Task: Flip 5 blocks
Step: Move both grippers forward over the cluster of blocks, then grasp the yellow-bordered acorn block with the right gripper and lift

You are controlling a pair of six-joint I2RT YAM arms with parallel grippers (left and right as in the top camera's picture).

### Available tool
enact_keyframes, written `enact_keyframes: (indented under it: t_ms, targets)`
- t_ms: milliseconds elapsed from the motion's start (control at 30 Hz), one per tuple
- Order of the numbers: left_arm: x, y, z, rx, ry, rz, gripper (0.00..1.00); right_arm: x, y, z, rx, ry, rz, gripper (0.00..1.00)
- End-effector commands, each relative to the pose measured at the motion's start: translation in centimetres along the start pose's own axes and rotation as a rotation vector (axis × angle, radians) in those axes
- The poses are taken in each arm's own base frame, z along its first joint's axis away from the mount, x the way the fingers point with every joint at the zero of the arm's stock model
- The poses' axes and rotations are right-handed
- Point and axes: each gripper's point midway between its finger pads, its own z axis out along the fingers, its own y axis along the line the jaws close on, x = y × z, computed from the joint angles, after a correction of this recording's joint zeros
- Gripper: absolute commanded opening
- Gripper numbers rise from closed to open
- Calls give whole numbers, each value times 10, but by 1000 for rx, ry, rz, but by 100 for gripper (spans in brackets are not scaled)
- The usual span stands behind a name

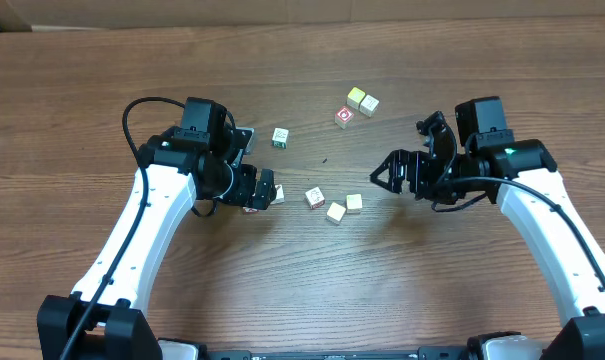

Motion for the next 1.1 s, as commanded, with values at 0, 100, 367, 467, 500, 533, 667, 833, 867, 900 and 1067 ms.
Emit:
enact_keyframes:
  t_ms: [0,100,367,467,500,533,667,833,867,900,1067]
  targets:
    - [-8,-5,-4,20,-23,-52,100,-6,-31,4,239,-65,89,100]
    - [-13,-6,-4,23,-43,-90,100,-3,-24,19,290,-59,29,100]
    - [-15,-5,-4,19,-48,-102,100,9,-12,68,388,-25,-27,82]
    - [-15,-4,-4,15,-48,-102,100,16,-20,83,409,18,6,80]
    - [-15,-4,-4,15,-48,-102,100,19,-23,88,411,38,12,80]
    - [-15,-4,-4,15,-48,-102,100,21,-27,92,418,55,17,79]
    - [-15,-4,-4,15,-48,-102,99,25,-37,106,438,94,30,77]
    - [-15,-4,-4,16,-48,-102,100,20,-34,120,396,87,26,77]
    - [-15,-4,-4,16,-48,-102,100,18,-32,121,385,83,25,77]
    - [-15,-4,-4,16,-48,-102,100,16,-30,122,375,75,21,76]
    - [-14,-4,-4,15,-48,-102,100,12,-28,123,366,59,23,67]
